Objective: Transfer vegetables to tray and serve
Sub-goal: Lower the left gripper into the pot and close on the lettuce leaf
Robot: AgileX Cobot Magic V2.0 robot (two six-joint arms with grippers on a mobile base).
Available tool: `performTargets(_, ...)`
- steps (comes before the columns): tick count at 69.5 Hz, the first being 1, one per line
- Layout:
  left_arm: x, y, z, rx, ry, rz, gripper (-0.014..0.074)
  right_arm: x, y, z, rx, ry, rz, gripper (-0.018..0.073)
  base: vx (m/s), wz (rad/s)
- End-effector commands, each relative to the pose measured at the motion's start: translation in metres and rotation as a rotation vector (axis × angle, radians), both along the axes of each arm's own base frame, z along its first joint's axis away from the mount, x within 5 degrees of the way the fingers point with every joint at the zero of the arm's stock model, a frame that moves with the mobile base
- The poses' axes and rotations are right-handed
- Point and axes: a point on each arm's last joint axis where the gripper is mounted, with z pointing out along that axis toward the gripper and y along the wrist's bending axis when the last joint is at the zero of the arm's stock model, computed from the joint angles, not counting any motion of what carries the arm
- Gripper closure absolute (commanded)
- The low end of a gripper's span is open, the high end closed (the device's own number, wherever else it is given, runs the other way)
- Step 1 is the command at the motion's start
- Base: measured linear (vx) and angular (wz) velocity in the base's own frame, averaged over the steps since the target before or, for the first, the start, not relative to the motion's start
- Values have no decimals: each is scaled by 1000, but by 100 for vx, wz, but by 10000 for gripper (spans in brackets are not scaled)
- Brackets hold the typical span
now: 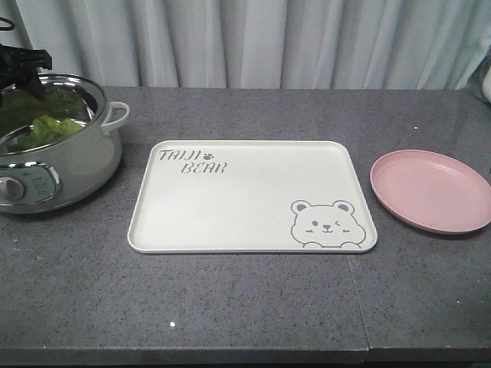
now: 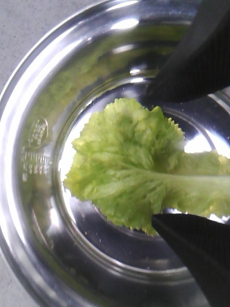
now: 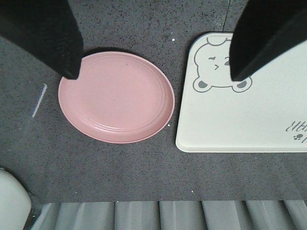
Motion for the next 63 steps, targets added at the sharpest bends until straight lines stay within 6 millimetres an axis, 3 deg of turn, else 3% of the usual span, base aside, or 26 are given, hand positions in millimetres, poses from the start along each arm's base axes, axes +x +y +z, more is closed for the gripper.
performTargets(1, -10, -4, 28, -12, -75, -21, 111, 2, 0, 18, -10, -113, 0, -33, 0, 0)
performTargets(38, -3, -6, -27, -29, 96, -25, 111, 2, 0, 20, -10, -137, -2, -33, 0, 0)
performTargets(63, 1, -5, -49, -28, 155, -40, 111, 3, -1, 20, -10, -141, -2, -33, 0, 0)
